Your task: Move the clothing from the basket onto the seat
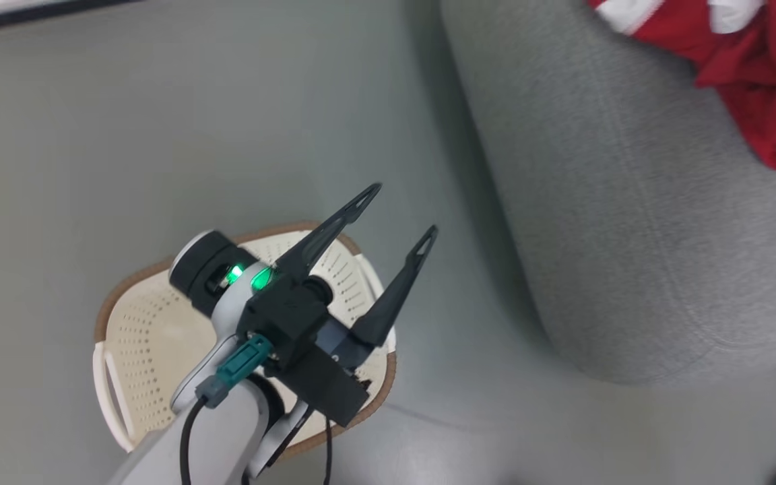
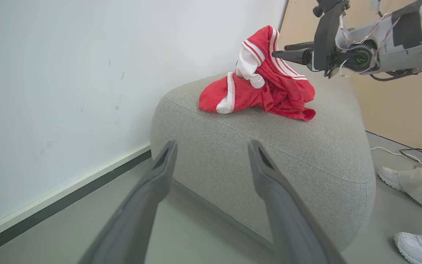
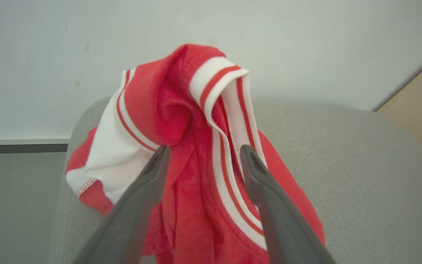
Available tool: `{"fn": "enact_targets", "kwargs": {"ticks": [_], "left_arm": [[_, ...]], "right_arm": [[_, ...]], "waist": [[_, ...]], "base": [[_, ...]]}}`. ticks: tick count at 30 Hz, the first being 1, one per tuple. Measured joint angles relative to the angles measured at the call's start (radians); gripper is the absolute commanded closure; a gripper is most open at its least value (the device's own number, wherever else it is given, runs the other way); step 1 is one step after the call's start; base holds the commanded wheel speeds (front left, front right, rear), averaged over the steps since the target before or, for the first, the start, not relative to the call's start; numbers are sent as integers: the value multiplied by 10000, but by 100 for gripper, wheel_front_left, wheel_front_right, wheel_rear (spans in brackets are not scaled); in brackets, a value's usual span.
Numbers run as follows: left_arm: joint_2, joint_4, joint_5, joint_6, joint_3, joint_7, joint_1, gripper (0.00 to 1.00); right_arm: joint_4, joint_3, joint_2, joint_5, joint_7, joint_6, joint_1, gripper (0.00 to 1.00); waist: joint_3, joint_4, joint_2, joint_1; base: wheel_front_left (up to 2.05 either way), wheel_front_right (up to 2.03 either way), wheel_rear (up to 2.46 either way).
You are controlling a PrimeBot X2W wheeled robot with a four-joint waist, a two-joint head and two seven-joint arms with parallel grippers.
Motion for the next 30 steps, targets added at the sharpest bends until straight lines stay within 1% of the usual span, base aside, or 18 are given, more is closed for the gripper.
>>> {"fn": "enact_targets", "kwargs": {"ticks": [3, 9, 15, 16, 19, 22, 30], "left_arm": [[58, 305, -127, -61, 50, -94, 177, 0], [-2, 784, -334, -59, 295, -384, 484, 0], [-251, 1283, -696, 230, 633, -777, 801, 0], [-343, 1444, -773, 368, 757, -934, 937, 0], [-385, 1703, -899, 485, 949, -1106, 1209, 0], [-424, 1916, -986, 692, 1143, -1321, 1553, 0], [-428, 2353, -1430, 1185, 1691, -1586, 2621, 0]], "right_arm": [[13, 117, 180, -29, -63, 88, 193, 0], [10, 236, 449, -75, -117, 144, 596, 0], [-157, 314, 667, -75, -190, 224, 1151, 0], [-303, 313, 748, -75, -192, 267, 1350, 0], [-552, 291, 848, -73, -192, 278, 1699, 0], [-878, 192, 915, -58, -194, 307, 2112, 0], [-1778, -92, 1156, 167, -192, 307, 3829, 0]], "waist": [[-278, -207, -1, -1], [-853, -484, -1, -1], [-1691, -639, -1, -2], [-1984, -632, -1, -2], [-2418, -560, -2, -1], [-2840, -408, -1, -1], [-3867, 337, -2, -2]], "base": [[0, 0, 0], [0, 0, 0], [0, 0, 0], [0, 0, 0], [0, 0, 0], [0, 0, 0], [0, 0, 0]]}}
